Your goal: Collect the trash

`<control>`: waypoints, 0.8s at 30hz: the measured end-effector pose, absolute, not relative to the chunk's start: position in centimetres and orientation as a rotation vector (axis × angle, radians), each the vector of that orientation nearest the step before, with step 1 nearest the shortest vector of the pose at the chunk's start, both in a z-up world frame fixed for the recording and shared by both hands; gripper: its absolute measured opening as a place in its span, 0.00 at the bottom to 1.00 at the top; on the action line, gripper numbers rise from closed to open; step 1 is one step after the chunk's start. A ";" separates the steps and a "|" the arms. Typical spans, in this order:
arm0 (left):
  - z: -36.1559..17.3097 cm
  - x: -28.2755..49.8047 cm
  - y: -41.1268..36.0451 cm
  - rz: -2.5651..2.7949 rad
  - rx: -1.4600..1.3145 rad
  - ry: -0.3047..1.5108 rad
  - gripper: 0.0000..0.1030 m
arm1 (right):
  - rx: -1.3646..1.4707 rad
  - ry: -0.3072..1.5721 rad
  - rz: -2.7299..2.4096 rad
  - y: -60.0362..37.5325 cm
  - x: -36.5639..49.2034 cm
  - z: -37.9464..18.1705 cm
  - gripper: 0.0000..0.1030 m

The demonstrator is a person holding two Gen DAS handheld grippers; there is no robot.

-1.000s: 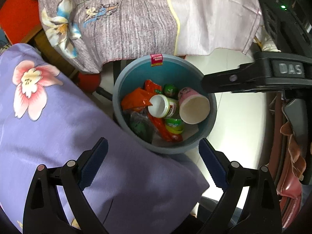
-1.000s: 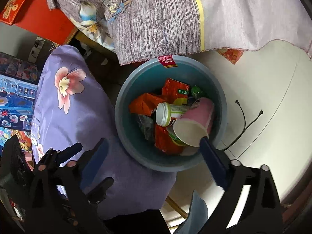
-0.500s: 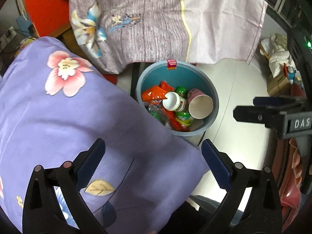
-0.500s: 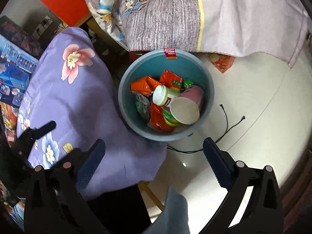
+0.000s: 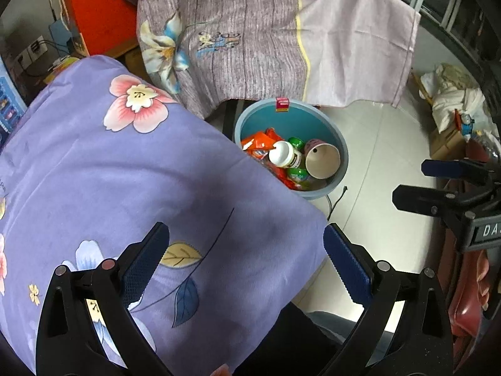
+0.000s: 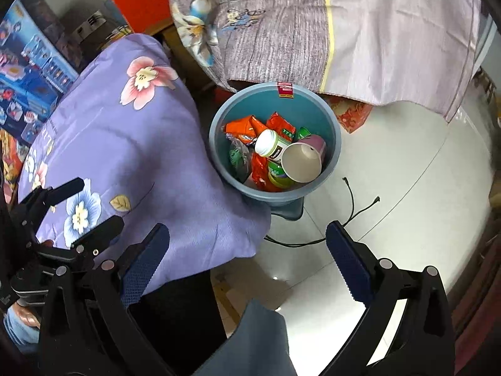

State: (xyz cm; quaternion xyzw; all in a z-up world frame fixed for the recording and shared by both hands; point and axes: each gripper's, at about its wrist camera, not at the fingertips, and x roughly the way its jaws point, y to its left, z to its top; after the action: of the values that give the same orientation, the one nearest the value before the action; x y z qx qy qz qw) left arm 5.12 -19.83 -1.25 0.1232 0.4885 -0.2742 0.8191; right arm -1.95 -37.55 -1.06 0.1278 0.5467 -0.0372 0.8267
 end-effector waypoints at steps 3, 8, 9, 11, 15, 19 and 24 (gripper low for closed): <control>-0.9 4.5 -19.3 -0.580 0.252 1.031 0.96 | 0.270 1.156 -0.074 -37.1 -2.5 -0.9 0.93; -0.5 4.1 -18.7 -0.559 0.252 1.020 0.96 | 0.249 1.148 -0.073 -36.8 -3.0 -0.6 0.93; -0.4 4.0 -18.6 -0.557 0.250 1.020 0.96 | 0.248 1.143 -0.075 -36.8 -3.1 -0.5 0.93; -0.1 3.9 -18.5 -0.550 0.249 1.012 0.96 | 0.254 1.136 -0.077 -36.9 -3.2 -0.4 0.93; 0.1 3.6 -18.3 -0.536 0.238 1.008 0.96 | 0.252 1.136 -0.080 -36.7 -3.4 -0.4 0.93; 0.1 3.7 -18.1 -0.527 0.231 1.013 0.96 | 0.239 1.141 -0.083 -36.5 -3.4 -0.5 0.93; 0.2 3.8 -17.8 -0.520 0.221 1.017 0.96 | 0.236 1.148 -0.084 -36.3 -3.3 -0.6 0.93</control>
State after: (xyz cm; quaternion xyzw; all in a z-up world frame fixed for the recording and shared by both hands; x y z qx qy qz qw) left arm 3.80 -17.83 0.17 0.1042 0.4801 -0.2456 0.8356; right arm -3.33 -36.33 -0.63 0.1112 0.5417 -0.0395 0.8323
